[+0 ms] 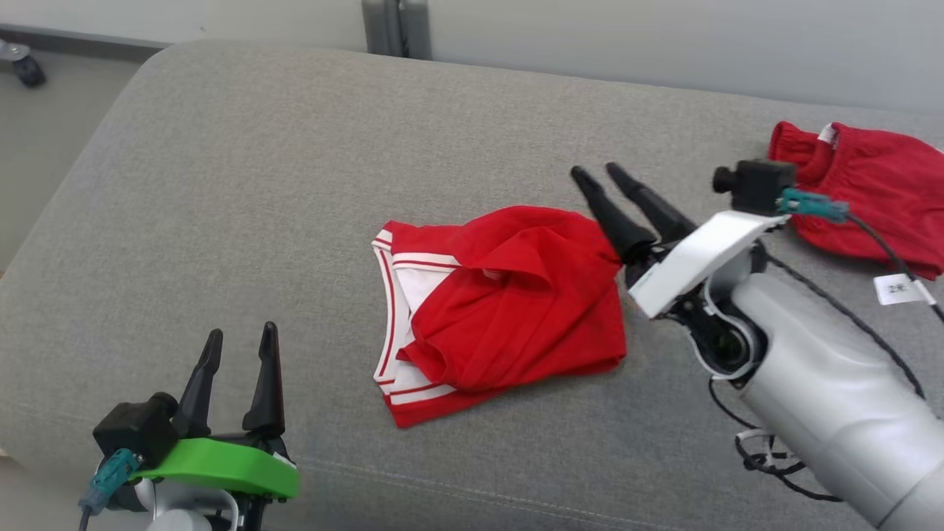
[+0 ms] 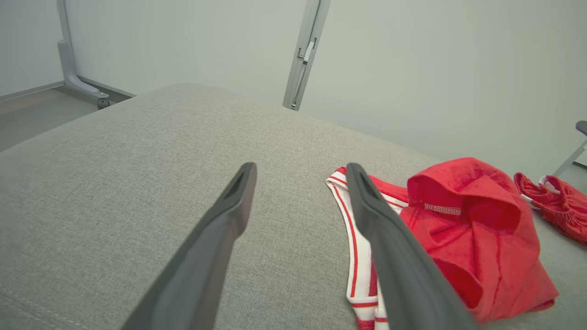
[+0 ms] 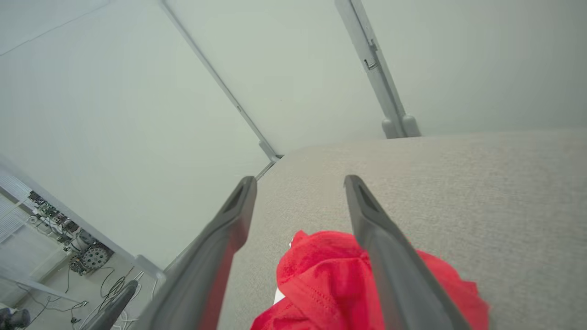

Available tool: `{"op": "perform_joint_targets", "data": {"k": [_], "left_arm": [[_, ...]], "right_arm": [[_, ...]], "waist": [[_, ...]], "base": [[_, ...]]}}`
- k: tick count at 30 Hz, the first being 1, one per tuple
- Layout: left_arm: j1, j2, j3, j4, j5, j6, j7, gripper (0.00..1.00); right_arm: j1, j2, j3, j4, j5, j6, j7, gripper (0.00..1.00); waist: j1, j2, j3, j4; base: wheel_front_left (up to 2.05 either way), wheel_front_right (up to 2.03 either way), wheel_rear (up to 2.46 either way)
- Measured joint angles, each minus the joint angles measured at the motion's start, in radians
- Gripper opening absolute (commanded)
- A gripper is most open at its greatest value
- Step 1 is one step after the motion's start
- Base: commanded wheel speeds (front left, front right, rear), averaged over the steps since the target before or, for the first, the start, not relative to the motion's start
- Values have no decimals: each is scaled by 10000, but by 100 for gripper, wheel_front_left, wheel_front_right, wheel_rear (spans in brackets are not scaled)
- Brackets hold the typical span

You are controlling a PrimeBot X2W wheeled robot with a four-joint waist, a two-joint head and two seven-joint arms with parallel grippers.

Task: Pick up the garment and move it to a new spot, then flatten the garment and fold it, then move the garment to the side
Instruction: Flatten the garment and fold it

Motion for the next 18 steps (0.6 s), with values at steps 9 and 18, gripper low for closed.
{"op": "perform_joint_targets", "data": {"k": [9,18], "left_arm": [[-146,4,-874,-75,470,0,0,100],[-651,6,-1670,568,602,0,2,100]], "right_arm": [[586,-943,-1189,-38,-31,-12,-119,100],[973,-1127,-2253,-449,-803,-142,-132,100]], "waist": [[0,0,7,-1036],[0,0,388,-1893]], "base": [[0,0,0],[0,0,0]]}}
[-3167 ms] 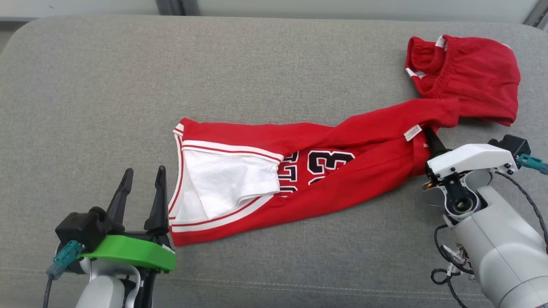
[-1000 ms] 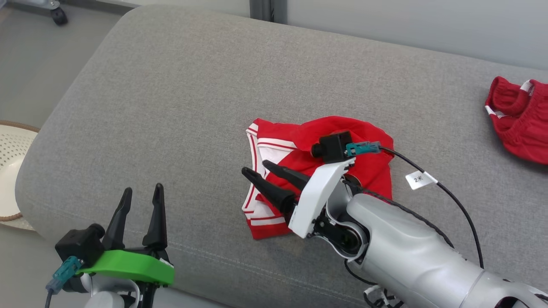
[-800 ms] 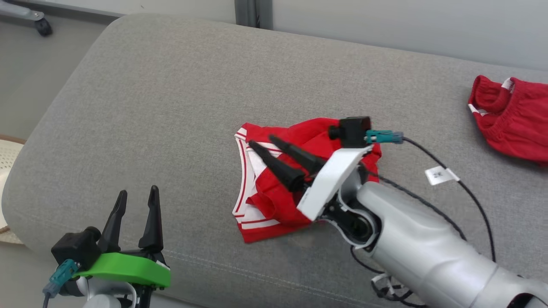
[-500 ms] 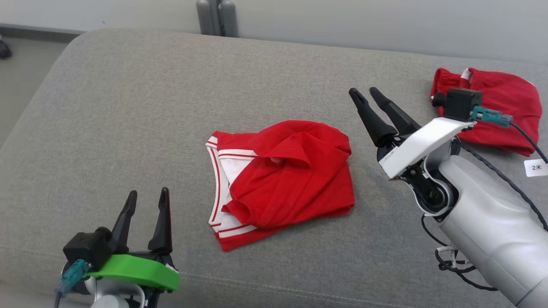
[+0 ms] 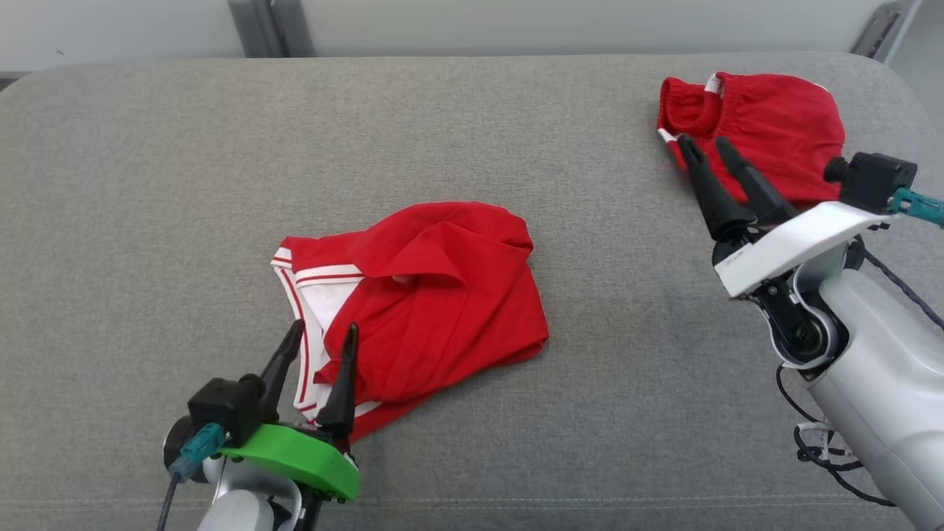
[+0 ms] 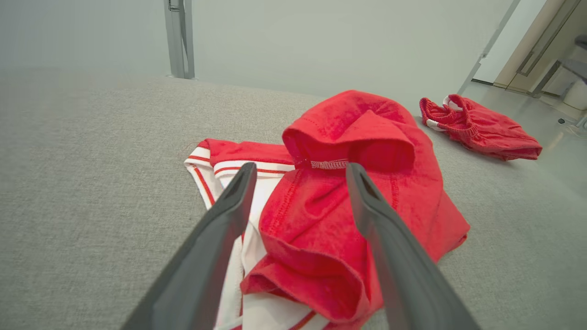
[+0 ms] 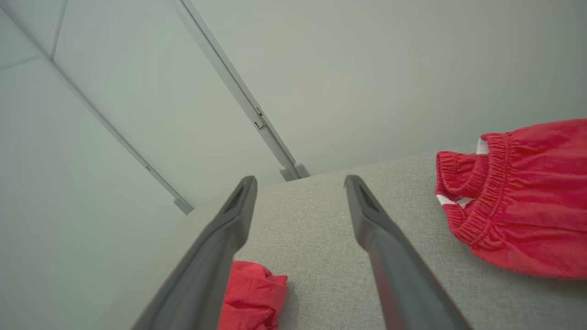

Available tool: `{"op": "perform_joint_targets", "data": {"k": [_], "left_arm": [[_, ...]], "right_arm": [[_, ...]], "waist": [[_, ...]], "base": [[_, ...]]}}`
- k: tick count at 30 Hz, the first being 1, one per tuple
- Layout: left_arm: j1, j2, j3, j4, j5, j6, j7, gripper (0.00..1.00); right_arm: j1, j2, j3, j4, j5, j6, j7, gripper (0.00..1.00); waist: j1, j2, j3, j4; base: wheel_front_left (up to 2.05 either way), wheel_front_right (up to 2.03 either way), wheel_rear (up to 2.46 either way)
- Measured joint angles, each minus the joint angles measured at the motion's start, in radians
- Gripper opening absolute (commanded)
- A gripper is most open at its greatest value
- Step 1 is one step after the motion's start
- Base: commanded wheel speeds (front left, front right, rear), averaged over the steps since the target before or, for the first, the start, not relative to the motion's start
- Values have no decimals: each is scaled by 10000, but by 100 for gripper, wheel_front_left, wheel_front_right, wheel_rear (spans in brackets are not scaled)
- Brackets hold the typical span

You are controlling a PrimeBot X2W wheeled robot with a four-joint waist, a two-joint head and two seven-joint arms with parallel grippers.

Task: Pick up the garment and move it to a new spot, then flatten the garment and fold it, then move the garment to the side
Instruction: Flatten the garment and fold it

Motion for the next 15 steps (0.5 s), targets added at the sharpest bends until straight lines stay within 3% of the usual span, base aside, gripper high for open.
{"op": "perform_joint_targets", "data": {"k": [11,15], "left_arm": [[-1180,-4,-1421,686,-115,0,453,100],[-1660,-21,-1450,1072,-755,-2,663,100]], "right_arm": [[550,278,-1080,-690,-686,-46,0,100],[617,445,-1158,-884,-951,-36,0,100]], "waist": [[0,0,391,-1070],[0,0,549,-1394]], "base": [[0,0,0],[0,0,0]]}}
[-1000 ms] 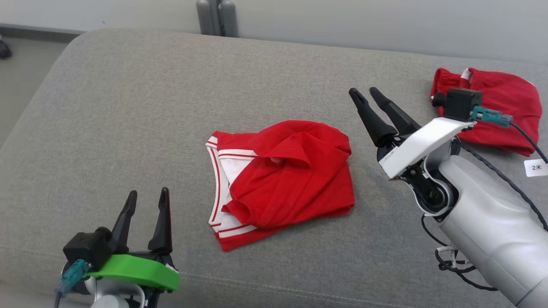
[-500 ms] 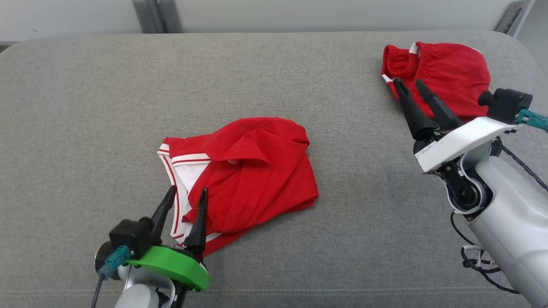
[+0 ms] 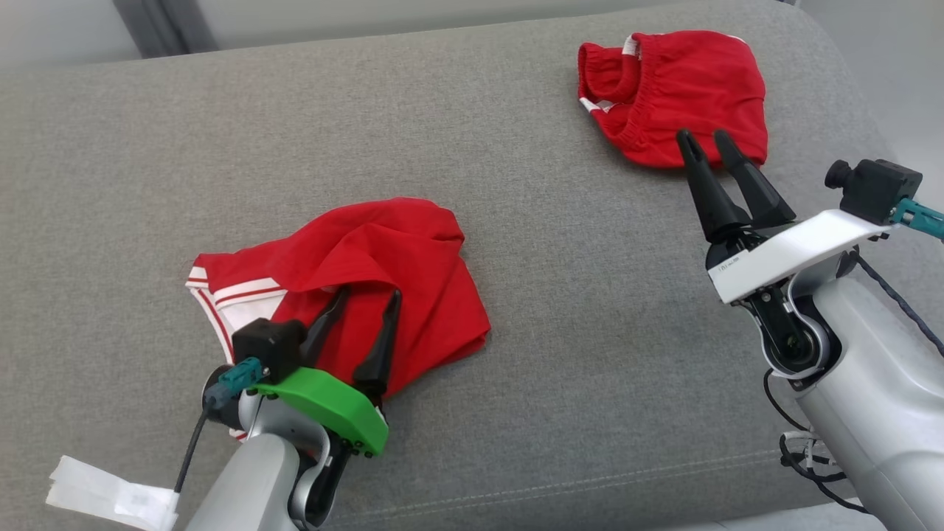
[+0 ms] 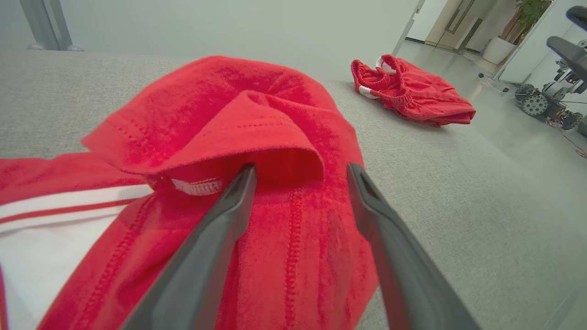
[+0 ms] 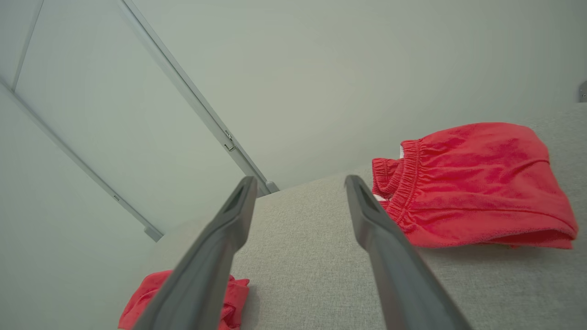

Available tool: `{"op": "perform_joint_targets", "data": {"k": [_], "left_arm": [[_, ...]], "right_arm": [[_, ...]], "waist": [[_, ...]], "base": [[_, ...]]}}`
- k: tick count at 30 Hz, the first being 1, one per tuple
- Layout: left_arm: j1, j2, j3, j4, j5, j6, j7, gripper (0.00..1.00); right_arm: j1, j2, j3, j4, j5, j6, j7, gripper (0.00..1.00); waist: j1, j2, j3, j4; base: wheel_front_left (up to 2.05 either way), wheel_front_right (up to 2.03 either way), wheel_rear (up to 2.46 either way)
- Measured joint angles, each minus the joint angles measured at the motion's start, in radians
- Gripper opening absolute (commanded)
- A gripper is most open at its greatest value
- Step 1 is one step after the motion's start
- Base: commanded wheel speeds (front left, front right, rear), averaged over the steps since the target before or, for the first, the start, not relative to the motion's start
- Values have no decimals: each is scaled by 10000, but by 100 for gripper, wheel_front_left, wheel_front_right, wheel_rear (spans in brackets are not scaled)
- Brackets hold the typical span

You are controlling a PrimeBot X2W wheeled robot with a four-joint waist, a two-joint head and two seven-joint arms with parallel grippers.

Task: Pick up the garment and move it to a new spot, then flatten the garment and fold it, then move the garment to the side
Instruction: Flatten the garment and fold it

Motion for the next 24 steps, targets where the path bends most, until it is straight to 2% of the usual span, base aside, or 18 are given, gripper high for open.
{"op": "perform_joint_targets", "data": {"k": [4,13,15,16,17,24], "left_arm": [[-221,0,167,502,-686,2,146,100],[-965,-12,-125,938,-1526,69,222,100],[-1068,-17,-36,1087,-1588,249,213,64],[-1100,-15,-4,1116,-1745,297,199,22],[-1100,-15,-4,1116,-1745,297,199,0],[-1078,-19,144,1104,-1768,313,25,0]], "right_arm": [[116,171,-224,-180,-151,4,0,100],[565,282,-859,-328,-497,81,0,100],[639,334,-930,-336,-573,82,0,100],[673,374,-982,-351,-591,82,0,100],[673,374,-982,-351,-591,82,0,100],[1144,407,-1565,-430,-786,88,-25,100]], "waist": [[0,0,154,-311],[0,0,446,-780],[0,0,458,-787],[0,0,452,-778],[0,0,452,-778],[0,0,296,-498]], "base": [[0,0,0],[0,0,0],[0,0,0],[0,0,0],[0,0,0],[0,0,0]]}}
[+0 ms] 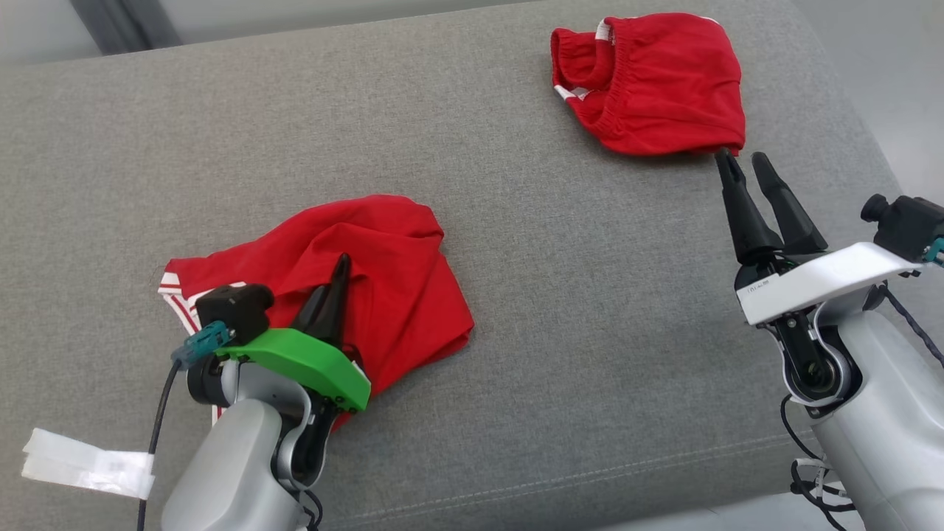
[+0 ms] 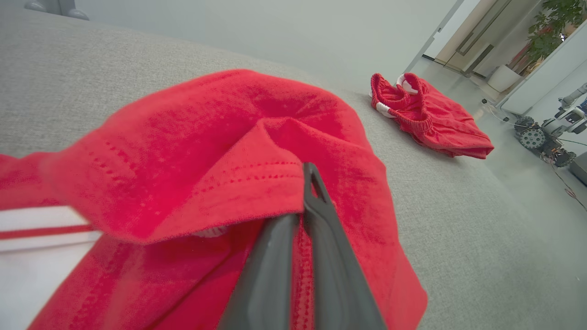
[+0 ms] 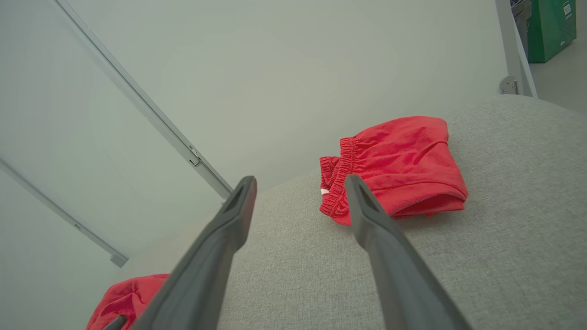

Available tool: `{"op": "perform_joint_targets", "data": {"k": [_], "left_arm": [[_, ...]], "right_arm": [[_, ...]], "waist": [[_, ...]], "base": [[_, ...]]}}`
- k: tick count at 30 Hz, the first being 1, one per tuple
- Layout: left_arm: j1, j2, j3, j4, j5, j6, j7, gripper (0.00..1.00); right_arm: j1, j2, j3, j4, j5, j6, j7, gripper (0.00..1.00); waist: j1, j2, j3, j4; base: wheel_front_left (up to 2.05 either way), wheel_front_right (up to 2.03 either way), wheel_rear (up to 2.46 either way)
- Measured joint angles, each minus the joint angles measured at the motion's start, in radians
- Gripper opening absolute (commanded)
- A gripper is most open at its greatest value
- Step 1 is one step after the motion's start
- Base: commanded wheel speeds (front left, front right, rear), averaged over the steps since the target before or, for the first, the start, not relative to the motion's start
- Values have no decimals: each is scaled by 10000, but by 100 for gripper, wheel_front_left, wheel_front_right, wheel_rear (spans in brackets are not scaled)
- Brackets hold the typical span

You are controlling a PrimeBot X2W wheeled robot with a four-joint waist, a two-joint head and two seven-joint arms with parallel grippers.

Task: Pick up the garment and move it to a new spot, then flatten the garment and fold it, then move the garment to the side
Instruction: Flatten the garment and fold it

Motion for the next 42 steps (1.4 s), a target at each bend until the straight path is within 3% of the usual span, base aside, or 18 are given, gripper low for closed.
{"op": "perform_joint_targets", "data": {"k": [5,16,21,25,26,27,28,39,42], "left_arm": [[500,272,272,-222,-173,-31,36,0],[809,2418,1216,-336,-476,-35,1432,0],[1167,2585,1206,-263,-876,-35,2079,0],[1351,2169,702,-295,-955,-123,2313,0],[1353,2044,669,-307,-1001,-125,2314,25],[1354,1960,648,-332,-1012,-125,2307,58],[1354,1931,637,-351,-1012,-125,2288,100],[1371,2199,662,-1216,-255,-109,1124,100],[1473,2220,673,-1440,4,63,803,100]], "right_arm": [[293,94,-86,-4,-75,2,0,100],[545,234,242,2,-318,8,0,100],[618,290,322,73,-318,88,-2,100],[725,261,259,121,-316,88,0,100],[725,251,245,150,-316,88,-2,100],[726,249,245,161,-316,88,0,100],[728,251,253,173,-316,88,0,100],[930,230,309,284,-336,90,0,100],[931,150,236,245,-451,90,0,100]], "waist": [[0,0,-164,277],[0,0,-562,781],[0,0,-668,667],[0,0,-724,596],[-1,0,-744,593],[0,0,-767,591],[0,0,-791,592],[0,0,-1049,842],[0,0,-1127,954]], "base": [[0,0,0],[0,0,0],[0,0,0],[0,0,0],[0,0,0],[0,0,0],[0,0,0],[0,0,0],[0,0,0]]}}
